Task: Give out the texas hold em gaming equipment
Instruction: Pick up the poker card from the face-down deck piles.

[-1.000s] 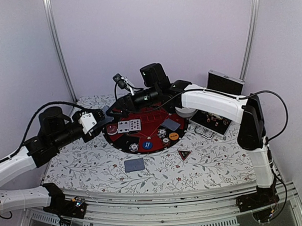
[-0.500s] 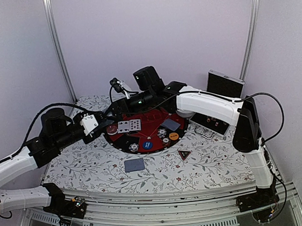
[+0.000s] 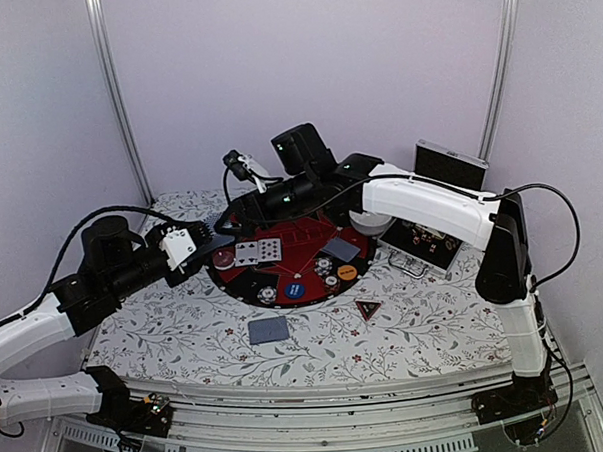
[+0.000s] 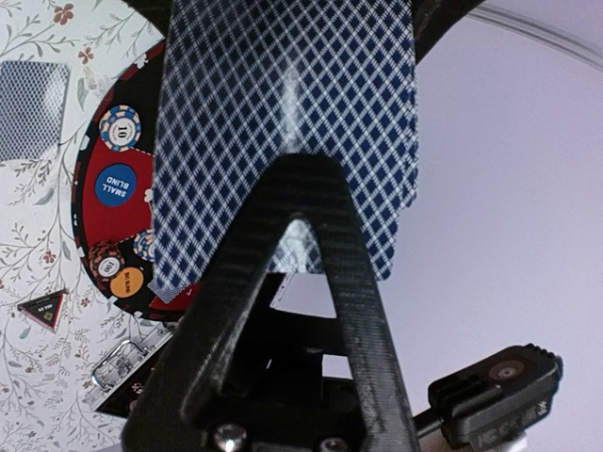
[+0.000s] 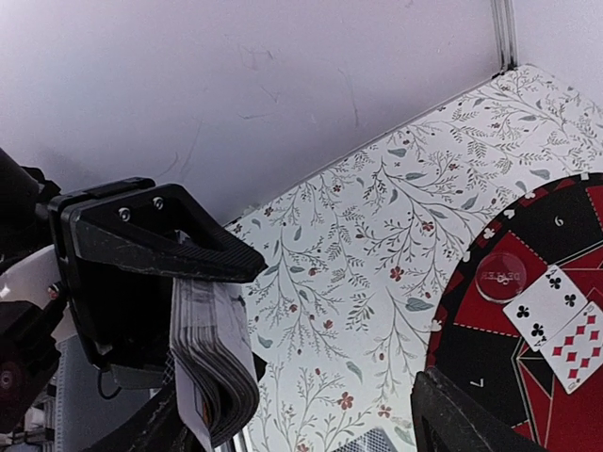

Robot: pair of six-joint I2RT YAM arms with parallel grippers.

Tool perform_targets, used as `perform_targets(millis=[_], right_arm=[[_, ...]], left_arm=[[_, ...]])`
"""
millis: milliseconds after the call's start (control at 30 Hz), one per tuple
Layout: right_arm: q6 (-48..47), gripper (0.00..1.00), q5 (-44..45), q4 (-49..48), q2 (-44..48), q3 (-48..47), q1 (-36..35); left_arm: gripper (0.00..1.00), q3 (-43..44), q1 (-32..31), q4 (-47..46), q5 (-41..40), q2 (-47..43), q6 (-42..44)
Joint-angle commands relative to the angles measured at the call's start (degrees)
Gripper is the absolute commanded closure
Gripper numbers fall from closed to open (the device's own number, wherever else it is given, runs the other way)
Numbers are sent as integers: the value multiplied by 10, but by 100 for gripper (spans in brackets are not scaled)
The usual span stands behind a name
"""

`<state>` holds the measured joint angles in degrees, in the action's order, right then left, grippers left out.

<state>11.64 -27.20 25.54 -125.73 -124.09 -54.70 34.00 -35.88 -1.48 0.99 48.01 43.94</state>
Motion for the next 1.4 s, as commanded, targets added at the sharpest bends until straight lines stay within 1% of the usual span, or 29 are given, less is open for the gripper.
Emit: perform_targets(millis=[0, 300, 400, 433, 467, 500, 533, 800, 1100, 1367], right_arm=[[7, 29, -54, 7, 21, -12, 1], [22, 71, -58, -13, 47, 9, -1], [23, 80, -47, -12, 52, 14, -1], [23, 87, -44, -12, 54, 16, -1], [23, 91, -42, -12, 56, 16, -1], [23, 95, -42, -11, 57, 17, -1], [23, 97, -40, -11, 59, 18, -1], [-1, 99, -34, -1, 86, 28, 1], [-8, 99, -78, -13, 106, 40, 18], [-17, 99, -50, -16, 139, 44, 41]], left_arm=[[46, 1, -2, -24, 0, -5, 2], [46, 2, -2, -21, -2, -5, 1], [46, 1, -2, -21, -1, -5, 2], [46, 1, -2, -21, -1, -5, 2], [46, 1, -2, -21, -1, -5, 2], [46, 1, -2, -21, -2, -5, 2], [46, 2, -2, -21, -2, -6, 1], [46, 1, -2, -20, -2, -7, 2], [46, 1, -2, -20, -4, -8, 2], [46, 1, -2, -20, -4, -9, 2]])
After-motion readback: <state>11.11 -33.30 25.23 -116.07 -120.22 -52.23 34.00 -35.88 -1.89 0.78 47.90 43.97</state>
